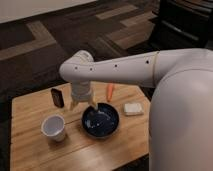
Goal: Pick up the ceramic bowl
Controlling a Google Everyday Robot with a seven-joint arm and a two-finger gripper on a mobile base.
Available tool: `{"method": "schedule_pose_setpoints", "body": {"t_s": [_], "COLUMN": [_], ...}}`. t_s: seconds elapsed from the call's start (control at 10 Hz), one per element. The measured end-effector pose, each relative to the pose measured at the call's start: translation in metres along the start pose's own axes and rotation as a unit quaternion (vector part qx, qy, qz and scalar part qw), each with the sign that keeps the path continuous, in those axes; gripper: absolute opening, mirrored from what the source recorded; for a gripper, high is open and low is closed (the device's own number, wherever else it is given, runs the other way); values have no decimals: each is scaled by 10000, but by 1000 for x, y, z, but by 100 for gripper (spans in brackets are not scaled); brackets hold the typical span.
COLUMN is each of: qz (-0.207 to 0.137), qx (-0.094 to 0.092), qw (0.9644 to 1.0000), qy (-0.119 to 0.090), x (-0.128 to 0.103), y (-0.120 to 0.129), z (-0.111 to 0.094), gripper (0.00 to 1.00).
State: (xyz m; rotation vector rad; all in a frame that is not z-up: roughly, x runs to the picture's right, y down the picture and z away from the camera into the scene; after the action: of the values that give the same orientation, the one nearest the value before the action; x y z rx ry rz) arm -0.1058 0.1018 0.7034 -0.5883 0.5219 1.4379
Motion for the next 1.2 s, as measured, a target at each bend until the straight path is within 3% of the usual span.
{"method": "schedule_pose_setpoints", "body": {"t_s": [1.0,1.2], "qz": [-12,-398], "qx": [1,37], "qw": [10000,9992], "qy": [9,-1], "x": [1,4], "y": [0,-1], "z": [1,4], "gripper": [65,65]}}
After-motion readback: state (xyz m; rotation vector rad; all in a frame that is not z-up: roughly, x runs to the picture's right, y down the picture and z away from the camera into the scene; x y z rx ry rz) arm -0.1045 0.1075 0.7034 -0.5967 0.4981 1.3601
